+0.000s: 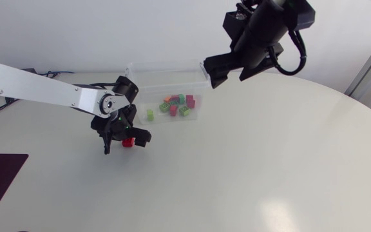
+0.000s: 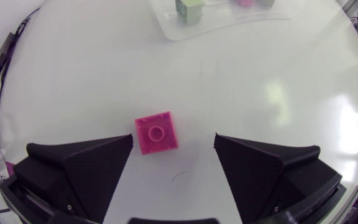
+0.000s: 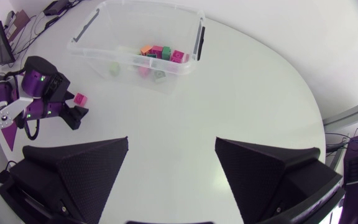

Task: Place the duplo bricks in the container

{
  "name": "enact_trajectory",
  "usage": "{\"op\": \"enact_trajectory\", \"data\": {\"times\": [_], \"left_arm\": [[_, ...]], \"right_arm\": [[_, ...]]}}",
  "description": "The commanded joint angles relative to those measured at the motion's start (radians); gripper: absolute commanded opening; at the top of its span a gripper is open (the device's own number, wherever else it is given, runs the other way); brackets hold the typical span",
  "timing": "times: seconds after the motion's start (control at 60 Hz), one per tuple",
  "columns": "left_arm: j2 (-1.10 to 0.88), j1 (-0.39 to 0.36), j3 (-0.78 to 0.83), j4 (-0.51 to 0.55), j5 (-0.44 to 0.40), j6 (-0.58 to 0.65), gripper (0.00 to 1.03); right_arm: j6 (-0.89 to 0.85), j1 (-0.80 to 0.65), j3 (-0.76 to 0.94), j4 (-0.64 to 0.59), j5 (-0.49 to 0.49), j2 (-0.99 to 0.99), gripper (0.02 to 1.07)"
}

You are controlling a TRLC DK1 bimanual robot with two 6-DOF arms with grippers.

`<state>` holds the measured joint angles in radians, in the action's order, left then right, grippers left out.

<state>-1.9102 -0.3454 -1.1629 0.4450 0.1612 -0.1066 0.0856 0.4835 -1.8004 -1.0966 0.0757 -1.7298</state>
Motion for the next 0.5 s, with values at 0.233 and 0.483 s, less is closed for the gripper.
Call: {"op": "enact_trajectory", "data": {"times": [0.233, 0.483], "left_arm": [[-0.09, 0.022, -0.066, 0.052, 0.043, -0.108, 0.75], [-0.09, 0.031, -0.061, 0.034, 0.041, -0.137, 0.45]], "right_arm": [[0.016, -0.079, 0.329, 0.133, -0.022, 0.142, 1.03], [-0.009, -0.126, 0.49, 0.195, -0.042, 0.234, 1.03]]}}
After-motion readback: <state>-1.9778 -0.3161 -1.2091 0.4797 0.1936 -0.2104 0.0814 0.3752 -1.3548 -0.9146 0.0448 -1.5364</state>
